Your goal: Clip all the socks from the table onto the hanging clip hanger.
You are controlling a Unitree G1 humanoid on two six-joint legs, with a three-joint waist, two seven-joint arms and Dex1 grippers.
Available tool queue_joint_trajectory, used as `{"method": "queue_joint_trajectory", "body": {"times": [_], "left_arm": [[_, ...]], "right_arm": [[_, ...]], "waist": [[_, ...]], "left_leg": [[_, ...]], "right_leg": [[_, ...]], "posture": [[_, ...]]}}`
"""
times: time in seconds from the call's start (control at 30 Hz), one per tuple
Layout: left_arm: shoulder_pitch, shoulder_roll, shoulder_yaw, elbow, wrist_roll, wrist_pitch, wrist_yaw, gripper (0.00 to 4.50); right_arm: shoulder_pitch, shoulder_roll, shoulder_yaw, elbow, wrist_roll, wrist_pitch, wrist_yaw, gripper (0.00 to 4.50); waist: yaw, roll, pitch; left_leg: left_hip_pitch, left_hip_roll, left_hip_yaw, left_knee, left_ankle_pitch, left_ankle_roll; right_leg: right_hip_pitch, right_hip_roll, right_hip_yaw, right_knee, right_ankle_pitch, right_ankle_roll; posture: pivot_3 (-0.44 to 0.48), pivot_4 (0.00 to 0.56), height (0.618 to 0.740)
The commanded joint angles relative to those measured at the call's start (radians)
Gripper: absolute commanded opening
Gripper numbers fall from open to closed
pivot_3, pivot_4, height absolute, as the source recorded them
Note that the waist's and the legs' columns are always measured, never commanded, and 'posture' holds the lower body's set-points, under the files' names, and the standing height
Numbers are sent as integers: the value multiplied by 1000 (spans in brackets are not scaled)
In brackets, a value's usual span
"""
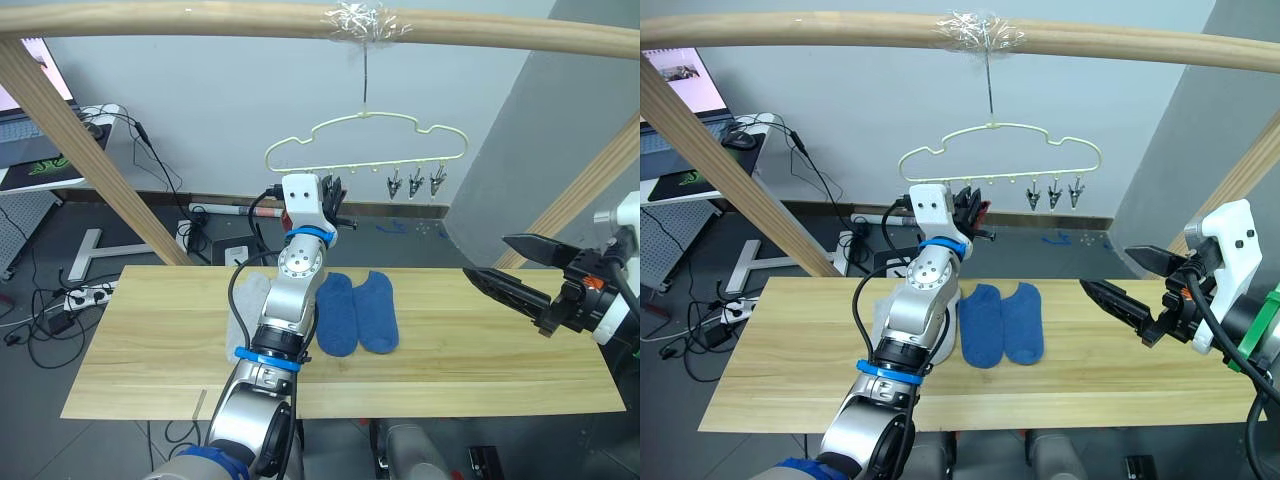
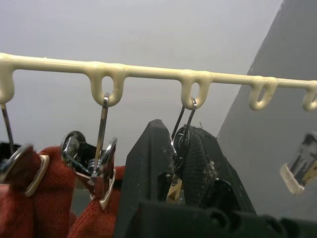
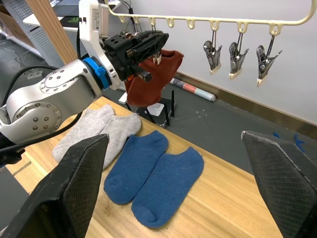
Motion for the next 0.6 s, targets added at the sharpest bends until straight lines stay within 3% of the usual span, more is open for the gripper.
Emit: {"method": "queue_joint_trajectory", "body": {"times": [0.03, 0.27, 0.4, 0.6], "left_arm": [[-21, -5, -2, -21, -9, -18, -9, 309], [-28, 22, 16, -51, -54, 39, -73, 309], [-48, 58, 42, -80, -128, 123, -151, 309], [-99, 97, 120, -131, -337, 330, -303, 309]], "right_arm": [[-9, -15, -15, -13, 16, -31, -4, 4500], [-70, -37, 138, 2, -43, -36, -26, 4500], [-207, -15, 445, 79, -256, 28, -39, 4500], [-481, 174, 819, 267, -582, 119, -4, 4500]], "waist": [[0, 0, 0], [-3, 0, 0], [-13, 0, 0], [-22, 1, 1]], "left_leg": [[0, 0, 0, 0, 0, 0], [0, 0, 0, 0, 0, 0], [0, 0, 0, 0, 0, 0], [0, 0, 0, -1, 0, 0]], "right_leg": [[0, 0, 0, 0, 0, 0], [0, 0, 0, 0, 0, 0], [0, 0, 0, 0, 0, 0], [-1, 0, 0, 0, 0, 0]], "posture": [[-152, 232, 740], [-133, 227, 740], [-137, 225, 740], [-119, 210, 740]]}}
